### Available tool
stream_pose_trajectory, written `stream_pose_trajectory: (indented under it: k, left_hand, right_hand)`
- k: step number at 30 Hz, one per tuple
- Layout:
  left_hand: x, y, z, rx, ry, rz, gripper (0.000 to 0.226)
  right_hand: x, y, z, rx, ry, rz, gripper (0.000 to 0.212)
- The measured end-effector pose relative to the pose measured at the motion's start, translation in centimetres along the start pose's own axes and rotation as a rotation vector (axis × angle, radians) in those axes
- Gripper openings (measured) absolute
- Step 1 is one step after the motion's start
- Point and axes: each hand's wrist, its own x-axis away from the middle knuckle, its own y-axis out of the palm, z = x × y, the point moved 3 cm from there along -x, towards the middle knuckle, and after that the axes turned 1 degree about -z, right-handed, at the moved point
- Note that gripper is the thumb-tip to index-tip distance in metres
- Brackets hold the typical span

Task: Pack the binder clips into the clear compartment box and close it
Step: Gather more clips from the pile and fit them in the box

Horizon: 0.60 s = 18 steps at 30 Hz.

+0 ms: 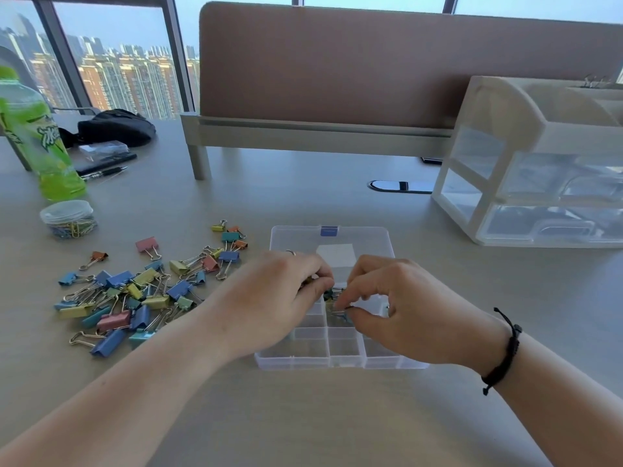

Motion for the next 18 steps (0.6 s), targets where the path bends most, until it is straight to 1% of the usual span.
stream_pose_trajectory:
  k: [2,6,10,12,15,18]
  left_hand:
    - [0.1,0.0,0.1,0.005,-0.001,0.006,0.018]
    - [0.1,0.1,0.1,0.023,-0.004,0.014,0.018]
    - [0.0,0.2,0.1,0.006,-0.012,-0.004,0.018]
    - [0.0,0.3,0.2,-0.003,-0.020,-0.018,0.018]
    - [0.2,0.3,0.3,-0.019,-0.026,-0.018,0.018]
    - [0.2,0.2,0.4,0.002,-0.026,-0.008,0.019]
  right_hand:
    - [0.0,-0.1,0.1,0.013,-0.008,0.007,0.016]
    - [0.3,-0.1,0.0,0.043,-0.039,-0.056,0.009]
    - [0.7,-0.1,-0.5,0.226,-0.089,-0.070,0.026]
    - [0.8,-0.2,-0.9,0.271,-0.102,-0.068,0.031]
    - [0.8,-0.1,-0.8,0.277,-0.095,-0.081,0.032]
    - [0.8,-0.3,-0.6,0.185,-0.104,-0.050,0.024]
